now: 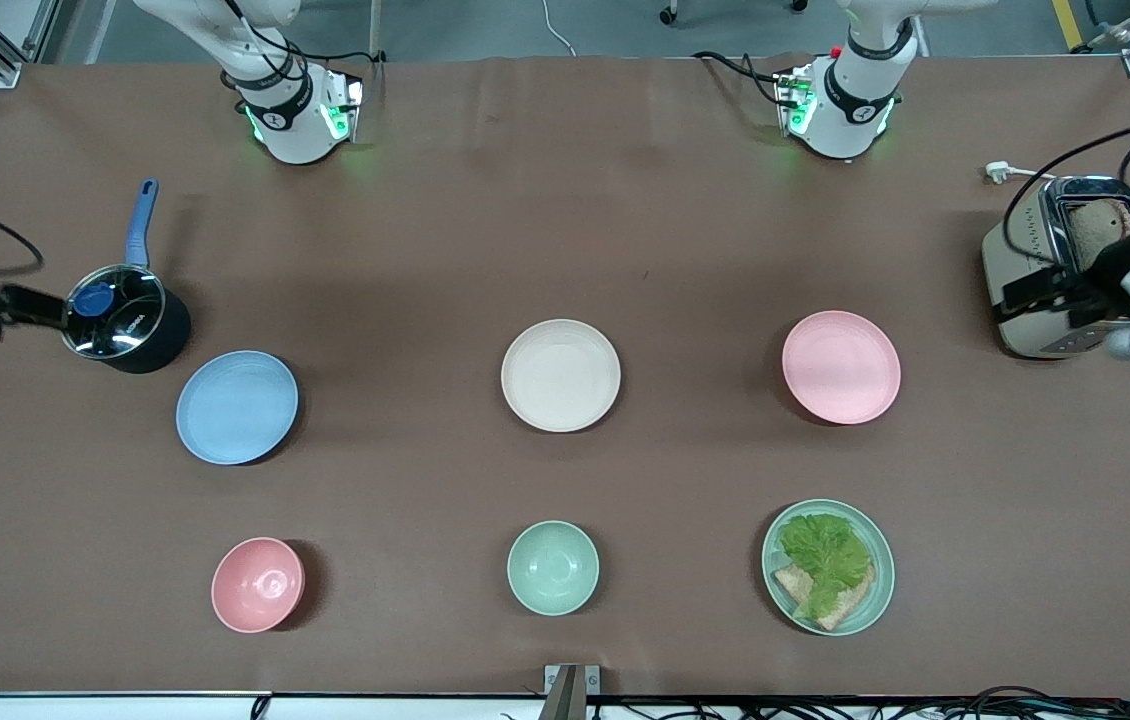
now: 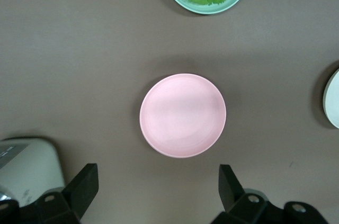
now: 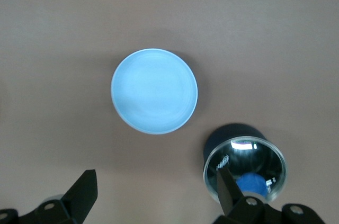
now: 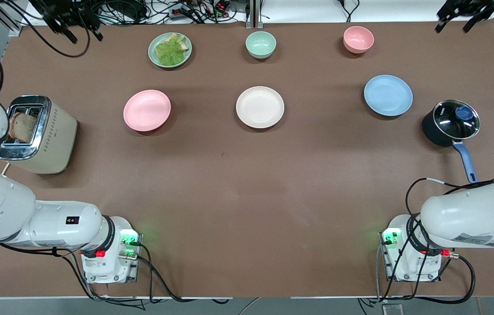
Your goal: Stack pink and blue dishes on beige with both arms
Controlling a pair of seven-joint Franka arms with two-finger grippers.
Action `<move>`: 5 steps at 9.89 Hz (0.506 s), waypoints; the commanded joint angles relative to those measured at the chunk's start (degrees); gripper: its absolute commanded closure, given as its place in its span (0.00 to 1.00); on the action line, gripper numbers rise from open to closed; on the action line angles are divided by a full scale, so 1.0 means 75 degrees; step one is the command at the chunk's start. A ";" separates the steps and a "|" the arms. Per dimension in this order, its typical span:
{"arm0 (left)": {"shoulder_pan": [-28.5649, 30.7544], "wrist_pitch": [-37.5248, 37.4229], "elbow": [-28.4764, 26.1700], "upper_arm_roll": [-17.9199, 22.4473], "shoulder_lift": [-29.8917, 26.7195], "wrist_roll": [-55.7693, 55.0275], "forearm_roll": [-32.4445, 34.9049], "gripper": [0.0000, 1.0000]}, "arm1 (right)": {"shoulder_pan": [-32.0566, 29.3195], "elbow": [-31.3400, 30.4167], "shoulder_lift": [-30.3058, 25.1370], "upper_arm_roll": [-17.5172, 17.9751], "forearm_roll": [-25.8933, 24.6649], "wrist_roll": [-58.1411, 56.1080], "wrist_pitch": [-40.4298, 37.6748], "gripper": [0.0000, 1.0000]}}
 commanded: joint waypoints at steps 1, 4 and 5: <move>0.0026 0.0910 -0.0702 0.0027 0.0629 0.0617 -0.0322 0.00 | -0.0295 -0.0829 0.0510 -0.0064 0.0433 -0.0853 0.1066 0.00; 0.0026 0.2014 -0.1325 0.0015 0.1507 0.0796 -0.0357 0.00 | -0.0307 -0.1697 0.1355 -0.0627 0.1664 -0.2516 0.2882 0.00; 0.0026 0.2039 -0.1326 0.0027 0.1800 0.0912 -0.0439 0.03 | -0.0342 -0.1897 0.1578 -0.0628 0.1921 -0.2858 0.3375 0.00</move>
